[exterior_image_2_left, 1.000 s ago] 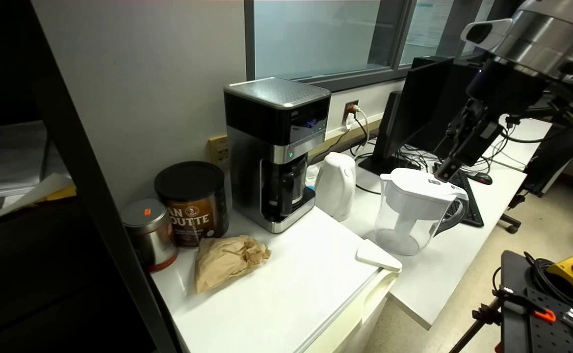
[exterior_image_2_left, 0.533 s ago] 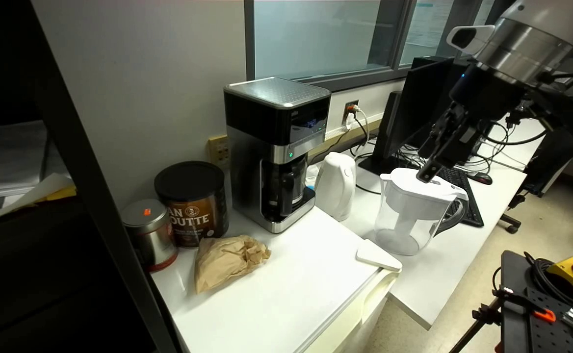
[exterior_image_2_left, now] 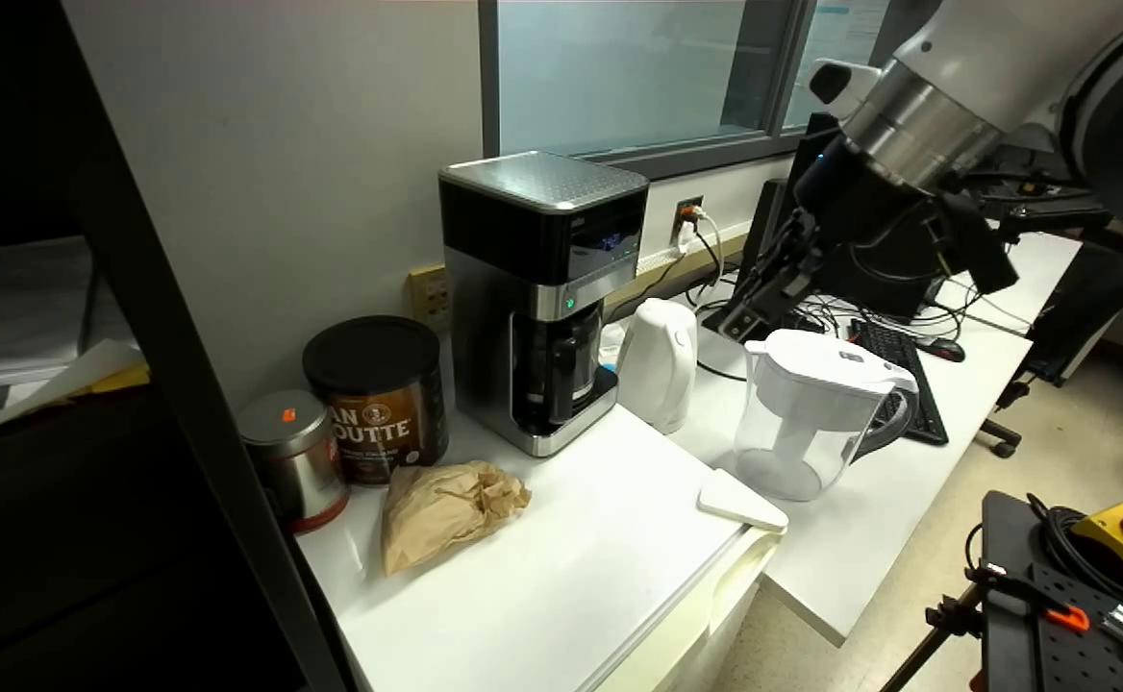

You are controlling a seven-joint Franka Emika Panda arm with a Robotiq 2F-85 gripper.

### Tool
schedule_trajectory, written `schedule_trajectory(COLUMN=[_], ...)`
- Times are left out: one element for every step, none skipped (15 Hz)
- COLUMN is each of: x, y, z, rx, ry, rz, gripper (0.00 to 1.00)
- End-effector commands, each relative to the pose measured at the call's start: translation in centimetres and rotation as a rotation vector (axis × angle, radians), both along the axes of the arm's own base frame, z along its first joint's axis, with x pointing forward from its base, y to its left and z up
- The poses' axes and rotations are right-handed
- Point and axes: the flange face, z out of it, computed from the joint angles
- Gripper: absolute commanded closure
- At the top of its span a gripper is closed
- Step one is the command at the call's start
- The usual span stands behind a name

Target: Turn off the coffeemaker.

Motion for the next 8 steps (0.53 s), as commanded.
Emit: schedule_trajectory(x=[3.5, 4.3, 4.9, 5.7, 6.4, 7.0, 7.8, 8.5], y=[0.6, 0.6, 0.6, 0.6, 0.7, 0.6, 0.6, 0.6], z=[-1.1, -1.5, -1.8, -2.2, -2.5, -2.8, -3.0, -3.3], rx=[-0.026, -0.034, -0.044, -0.054, -0.066, -0.076, -0.086, -0.096], ry=[-0.07, -0.084, -0.099, -0.112, -0.125, -0.139, -0.148, -0.156], rz=[-0.005, -0.009, -0.012, -0.017, -0.021, -0.029, -0.036, -0.047], gripper=[0.84, 0.93, 0.98, 1.0, 1.0, 1.0, 0.99, 0.99])
